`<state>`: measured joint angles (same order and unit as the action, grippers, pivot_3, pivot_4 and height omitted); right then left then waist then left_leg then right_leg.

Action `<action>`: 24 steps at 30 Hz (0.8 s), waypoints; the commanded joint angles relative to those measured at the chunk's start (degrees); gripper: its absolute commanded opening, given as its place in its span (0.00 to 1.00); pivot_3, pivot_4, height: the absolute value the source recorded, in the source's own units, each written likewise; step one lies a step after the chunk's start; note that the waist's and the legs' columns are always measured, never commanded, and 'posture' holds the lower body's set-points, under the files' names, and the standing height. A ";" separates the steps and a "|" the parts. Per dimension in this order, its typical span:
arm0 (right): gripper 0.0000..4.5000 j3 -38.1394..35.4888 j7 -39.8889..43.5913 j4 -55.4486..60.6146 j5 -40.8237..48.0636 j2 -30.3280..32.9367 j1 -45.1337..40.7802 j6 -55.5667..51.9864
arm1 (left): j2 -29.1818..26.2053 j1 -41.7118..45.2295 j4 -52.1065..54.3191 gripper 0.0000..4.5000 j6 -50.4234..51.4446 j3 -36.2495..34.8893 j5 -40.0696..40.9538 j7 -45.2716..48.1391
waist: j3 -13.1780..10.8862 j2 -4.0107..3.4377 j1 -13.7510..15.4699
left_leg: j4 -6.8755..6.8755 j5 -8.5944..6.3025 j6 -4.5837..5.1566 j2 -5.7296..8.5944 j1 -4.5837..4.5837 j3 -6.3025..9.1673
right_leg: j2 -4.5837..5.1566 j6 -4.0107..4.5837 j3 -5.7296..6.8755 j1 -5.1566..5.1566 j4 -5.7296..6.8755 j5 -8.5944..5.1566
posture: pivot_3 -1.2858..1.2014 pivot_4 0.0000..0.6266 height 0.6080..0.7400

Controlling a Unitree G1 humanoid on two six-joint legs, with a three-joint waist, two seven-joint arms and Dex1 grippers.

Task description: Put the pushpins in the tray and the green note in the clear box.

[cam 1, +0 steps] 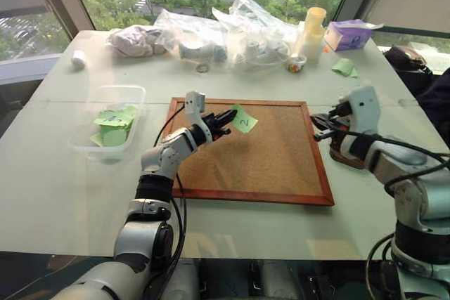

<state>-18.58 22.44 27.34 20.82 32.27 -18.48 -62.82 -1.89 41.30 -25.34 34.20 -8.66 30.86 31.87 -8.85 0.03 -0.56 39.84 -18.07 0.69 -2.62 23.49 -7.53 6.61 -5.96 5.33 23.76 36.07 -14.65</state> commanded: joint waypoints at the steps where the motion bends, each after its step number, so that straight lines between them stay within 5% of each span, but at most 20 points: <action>1: 0.00 -4.18 -0.75 -6.78 -3.56 2.81 4.30 6.55 | -0.22 0.45 3.48 0.02 -1.03 0.00 0.12 -0.08 | -0.02 0.04 0.16 | 0.00 0.00 0.00 0.02 0.00 -0.02 | 0.00 0.00 0.00 -0.02 0.00 0.00 | 0.52 0.24 1.00; 13: 0.00 -3.83 -0.14 -22.15 -5.46 4.45 5.20 17.39 | -0.08 -0.91 6.98 0.02 -0.83 0.81 -0.16 -0.83 | -0.03 0.04 -0.07 | 0.01 0.03 -0.06 0.01 -0.07 -0.03 | -0.04 -0.01 -0.01 -0.07 0.02 0.00 | 0.52 0.24 1.00; 16: 0.20 -3.82 -0.27 -22.76 -5.16 4.41 5.25 17.89 | -0.23 -1.26 7.53 0.00 -0.76 0.97 -0.21 -0.89 | -0.03 0.04 0.15 | 0.03 0.04 -0.06 0.02 -0.08 -0.04 | -0.04 -0.02 0.00 -0.11 0.01 -0.01 | 0.52 0.24 1.00; 23: 0.98 -4.37 -0.31 -22.19 -4.85 5.06 5.57 18.12 | -0.64 -1.60 8.24 0.00 -0.68 0.88 -0.17 -1.11 | -0.03 0.04 0.01 | 0.04 0.04 -0.07 0.02 -0.08 -0.06 | -0.04 -0.03 0.00 -0.12 0.02 -0.02 | 0.52 0.24 1.00; 24: 0.98 -4.54 -0.25 -22.07 -4.73 5.14 5.74 18.20 | -0.67 -1.64 8.30 0.00 -0.68 0.87 -0.16 -1.11 | -0.03 0.04 0.02 | 0.04 0.04 -0.07 0.02 -0.08 -0.06 | -0.04 -0.03 0.00 -0.12 0.02 -0.02 | 0.52 0.24 1.00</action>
<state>-21.18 22.21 3.66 15.96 36.15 -12.72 -45.70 -2.31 39.56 -19.39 34.23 -7.87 30.52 30.75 -8.88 0.07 -0.54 39.89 -18.02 0.62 -2.59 23.41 -7.59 6.57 -6.00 5.33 23.64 36.09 -14.67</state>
